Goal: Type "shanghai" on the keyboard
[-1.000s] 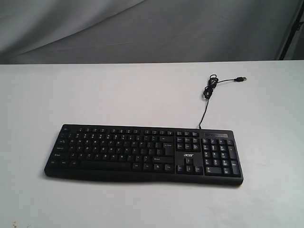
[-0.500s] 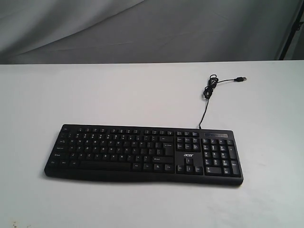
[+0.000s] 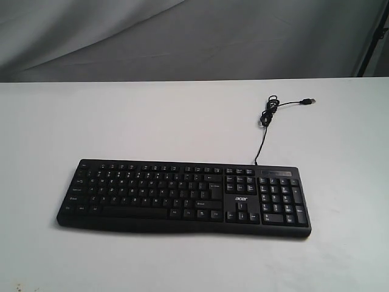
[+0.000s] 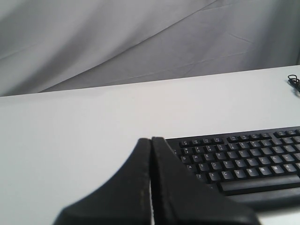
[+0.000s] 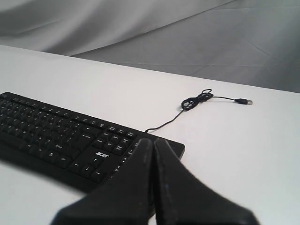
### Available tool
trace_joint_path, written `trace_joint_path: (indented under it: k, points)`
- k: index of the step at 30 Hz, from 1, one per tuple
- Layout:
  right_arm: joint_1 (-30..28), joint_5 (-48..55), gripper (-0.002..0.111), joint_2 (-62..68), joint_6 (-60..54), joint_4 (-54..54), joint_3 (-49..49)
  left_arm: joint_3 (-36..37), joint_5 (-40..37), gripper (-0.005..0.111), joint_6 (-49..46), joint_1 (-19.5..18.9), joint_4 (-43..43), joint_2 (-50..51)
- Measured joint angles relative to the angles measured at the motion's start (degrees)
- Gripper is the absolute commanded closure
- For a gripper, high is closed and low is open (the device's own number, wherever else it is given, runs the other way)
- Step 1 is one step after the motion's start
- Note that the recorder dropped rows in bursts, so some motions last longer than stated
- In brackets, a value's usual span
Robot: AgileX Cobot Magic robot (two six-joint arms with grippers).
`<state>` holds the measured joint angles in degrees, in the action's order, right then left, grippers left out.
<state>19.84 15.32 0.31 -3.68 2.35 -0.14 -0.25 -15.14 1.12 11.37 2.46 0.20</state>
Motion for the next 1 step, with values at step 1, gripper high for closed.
trace_joint_path:
  k: [1]
  points:
    - [0.00, 0.00, 0.108, 0.00, 0.00, 0.00, 0.00, 0.00, 0.00, 0.107, 0.00, 0.00, 0.00, 0.00]
